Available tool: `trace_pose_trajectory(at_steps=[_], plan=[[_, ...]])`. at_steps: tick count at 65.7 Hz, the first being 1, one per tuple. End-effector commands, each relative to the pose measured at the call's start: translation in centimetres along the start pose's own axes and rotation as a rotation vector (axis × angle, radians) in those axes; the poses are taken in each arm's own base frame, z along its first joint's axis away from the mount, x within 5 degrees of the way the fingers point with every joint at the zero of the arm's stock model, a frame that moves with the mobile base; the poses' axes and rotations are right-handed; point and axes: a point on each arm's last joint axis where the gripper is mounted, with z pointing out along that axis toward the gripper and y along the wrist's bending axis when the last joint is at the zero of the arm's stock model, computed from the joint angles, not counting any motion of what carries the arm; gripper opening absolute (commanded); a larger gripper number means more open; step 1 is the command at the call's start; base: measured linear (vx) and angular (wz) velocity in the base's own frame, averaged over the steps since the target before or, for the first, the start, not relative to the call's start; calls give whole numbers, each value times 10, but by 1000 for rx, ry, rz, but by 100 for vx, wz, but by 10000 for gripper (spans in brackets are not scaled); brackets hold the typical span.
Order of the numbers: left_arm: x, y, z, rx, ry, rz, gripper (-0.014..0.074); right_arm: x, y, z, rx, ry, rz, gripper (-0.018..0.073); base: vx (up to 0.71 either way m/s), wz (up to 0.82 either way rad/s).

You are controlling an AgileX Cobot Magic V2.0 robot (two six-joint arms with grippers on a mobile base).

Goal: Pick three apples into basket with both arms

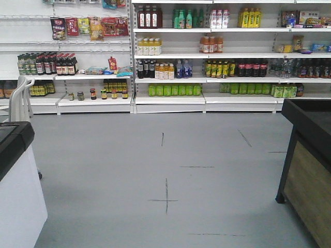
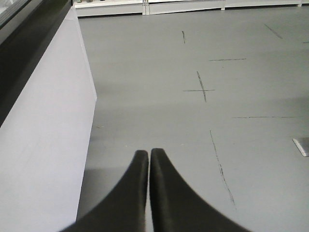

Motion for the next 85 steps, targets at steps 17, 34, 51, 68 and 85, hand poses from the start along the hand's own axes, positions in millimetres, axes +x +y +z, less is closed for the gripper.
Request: trace_pose_trajectory(at_steps=[17, 34, 51, 68, 85], plan=[[-12, 0, -2, 2, -81, -3, -6, -6, -1, 0, 13, -66, -5, -4, 24, 3], [-12, 0, -2, 2, -81, -3, -6, -6, -1, 0, 13, -66, -5, -4, 21, -14], [-12, 0, -2, 2, -81, -3, -6, -6, -1, 0, 13, -66, -5, -4, 16, -35], [-12, 0, -2, 2, -81, -3, -6, -6, -1, 0, 13, -65, -5, -4, 14, -48], [-12, 0, -2, 2, -81, -3, -6, -6, -1, 0, 13, -65, -5, -4, 12, -46]])
